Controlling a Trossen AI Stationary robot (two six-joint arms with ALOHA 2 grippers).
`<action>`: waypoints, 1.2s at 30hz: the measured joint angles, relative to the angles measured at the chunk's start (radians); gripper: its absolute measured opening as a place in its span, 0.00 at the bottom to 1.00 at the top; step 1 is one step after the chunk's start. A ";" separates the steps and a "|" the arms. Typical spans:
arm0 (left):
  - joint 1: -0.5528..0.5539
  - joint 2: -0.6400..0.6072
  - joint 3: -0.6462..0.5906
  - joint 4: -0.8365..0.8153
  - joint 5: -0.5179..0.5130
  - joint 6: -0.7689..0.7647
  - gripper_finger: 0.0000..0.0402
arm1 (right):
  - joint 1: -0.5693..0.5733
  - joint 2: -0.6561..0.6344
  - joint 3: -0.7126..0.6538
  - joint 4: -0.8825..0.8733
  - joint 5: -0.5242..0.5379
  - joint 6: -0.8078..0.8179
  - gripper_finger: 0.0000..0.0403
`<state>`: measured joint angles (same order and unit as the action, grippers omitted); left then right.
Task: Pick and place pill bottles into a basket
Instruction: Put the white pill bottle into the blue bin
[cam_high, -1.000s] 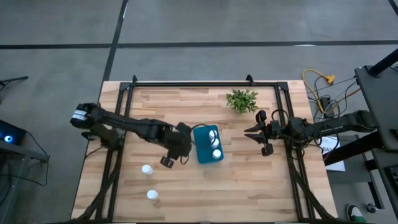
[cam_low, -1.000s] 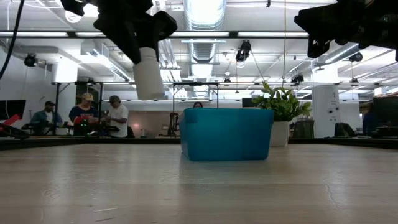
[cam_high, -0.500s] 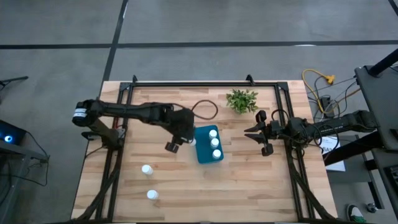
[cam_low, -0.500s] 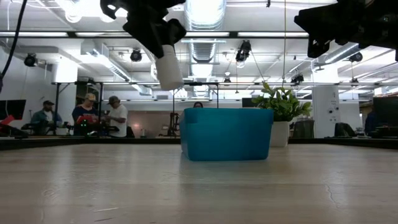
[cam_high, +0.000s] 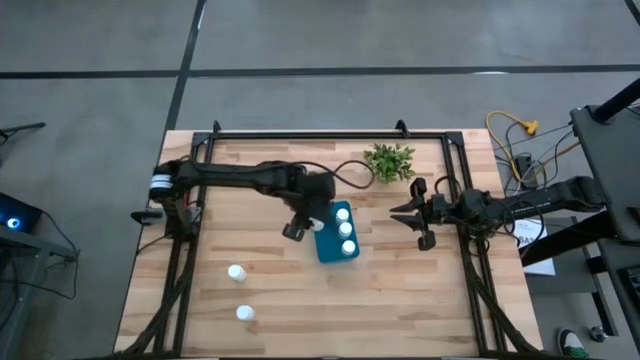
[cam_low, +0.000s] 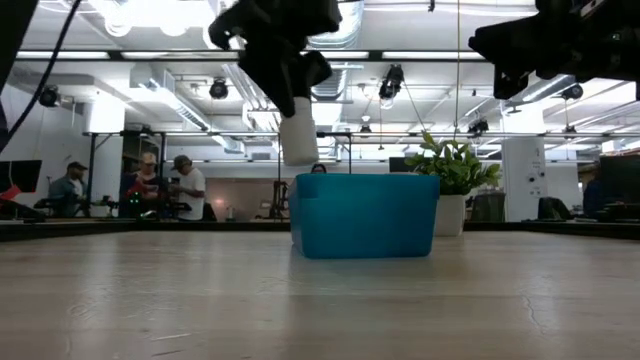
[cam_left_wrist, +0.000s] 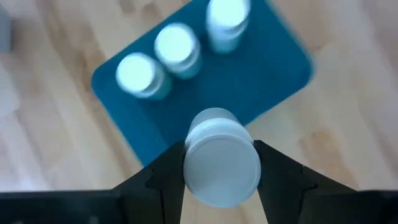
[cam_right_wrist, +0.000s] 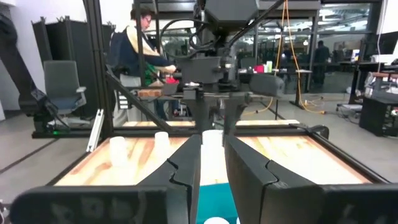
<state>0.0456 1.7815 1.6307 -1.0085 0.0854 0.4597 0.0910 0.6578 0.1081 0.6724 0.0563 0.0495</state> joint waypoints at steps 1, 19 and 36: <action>0.001 0.020 0.022 -0.020 -0.024 0.002 0.36 | 0.000 0.004 0.000 -0.001 0.000 -0.001 0.16; 0.011 0.096 0.027 0.098 -0.061 0.120 0.36 | 0.000 0.032 0.000 -0.003 0.025 0.001 0.16; 0.054 0.097 -0.076 0.194 -0.059 0.125 0.36 | 0.000 0.032 0.000 -0.011 0.025 -0.006 0.16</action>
<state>0.0993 1.8786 1.5543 -0.8145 0.0265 0.5848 0.0906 0.6903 0.1081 0.6617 0.0811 0.0437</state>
